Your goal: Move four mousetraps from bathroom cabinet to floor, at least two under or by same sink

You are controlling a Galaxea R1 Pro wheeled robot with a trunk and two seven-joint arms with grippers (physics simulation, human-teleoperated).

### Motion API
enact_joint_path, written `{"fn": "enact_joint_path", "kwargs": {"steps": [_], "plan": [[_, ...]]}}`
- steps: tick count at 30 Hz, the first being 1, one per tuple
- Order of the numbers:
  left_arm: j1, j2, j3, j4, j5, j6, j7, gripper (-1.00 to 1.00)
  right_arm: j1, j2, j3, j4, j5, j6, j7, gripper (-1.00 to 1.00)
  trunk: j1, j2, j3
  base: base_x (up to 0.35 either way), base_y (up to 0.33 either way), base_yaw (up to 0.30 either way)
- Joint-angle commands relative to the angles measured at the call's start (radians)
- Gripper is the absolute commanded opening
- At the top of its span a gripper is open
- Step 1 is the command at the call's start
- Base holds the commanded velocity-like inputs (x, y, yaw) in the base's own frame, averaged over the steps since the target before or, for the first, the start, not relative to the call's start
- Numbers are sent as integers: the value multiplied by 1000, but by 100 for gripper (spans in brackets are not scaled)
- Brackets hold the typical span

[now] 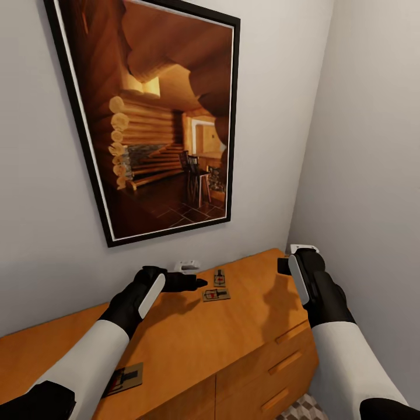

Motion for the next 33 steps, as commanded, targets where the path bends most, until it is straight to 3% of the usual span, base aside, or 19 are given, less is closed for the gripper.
{"fn": "enact_joint_path", "kwargs": {"steps": [1,17,33], "plan": [[-1,0,1,-1,-4,4,-4,100,-1,1,-2,-1,-9,3,-7,-100,0,-1,-1,0,0,0],[-1,0,2,2,-2,3,-2,100,-1,1,-2,1,-11,3,-5,-100,0,-1,-1,0,-142,0],[-1,0,2,1,-2,3,-1,100,0,2,-2,4,-12,3,-4,-100,0,-1,-1,0,-18,0]]}}
